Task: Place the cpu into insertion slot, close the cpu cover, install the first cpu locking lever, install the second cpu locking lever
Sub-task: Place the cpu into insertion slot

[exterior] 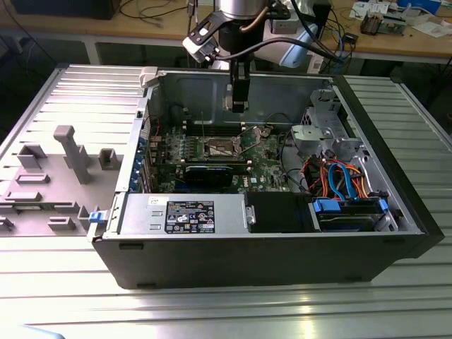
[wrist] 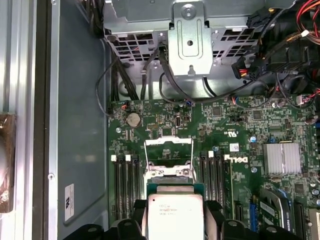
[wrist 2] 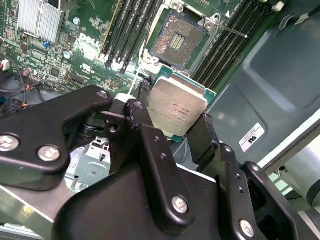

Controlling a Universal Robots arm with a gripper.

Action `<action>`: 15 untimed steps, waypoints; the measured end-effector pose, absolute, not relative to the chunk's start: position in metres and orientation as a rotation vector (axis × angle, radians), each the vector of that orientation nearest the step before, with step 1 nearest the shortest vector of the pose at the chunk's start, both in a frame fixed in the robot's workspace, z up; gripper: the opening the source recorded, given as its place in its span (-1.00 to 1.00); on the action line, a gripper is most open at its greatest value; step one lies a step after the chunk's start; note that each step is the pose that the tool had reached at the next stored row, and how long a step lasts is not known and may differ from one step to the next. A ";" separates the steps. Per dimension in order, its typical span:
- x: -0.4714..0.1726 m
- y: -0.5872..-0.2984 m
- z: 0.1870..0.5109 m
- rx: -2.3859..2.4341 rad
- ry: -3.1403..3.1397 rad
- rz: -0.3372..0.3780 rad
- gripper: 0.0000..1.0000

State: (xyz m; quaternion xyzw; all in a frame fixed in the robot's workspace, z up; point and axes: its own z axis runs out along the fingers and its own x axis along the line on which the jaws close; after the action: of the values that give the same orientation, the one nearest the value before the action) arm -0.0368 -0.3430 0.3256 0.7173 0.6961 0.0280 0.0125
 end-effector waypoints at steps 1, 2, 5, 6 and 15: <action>-0.037 -0.343 0.325 2.236 2.170 0.087 0.09; -0.037 -0.343 0.324 2.236 2.170 0.087 0.09; -0.037 -0.343 0.323 2.236 2.170 0.087 0.09; -0.037 -0.343 0.323 2.236 2.170 0.087 0.09; -0.038 -0.343 0.323 2.236 2.169 0.087 0.09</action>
State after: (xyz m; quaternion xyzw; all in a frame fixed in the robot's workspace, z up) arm -0.0375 -0.3430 0.3231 0.7173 0.6960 0.0280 0.0125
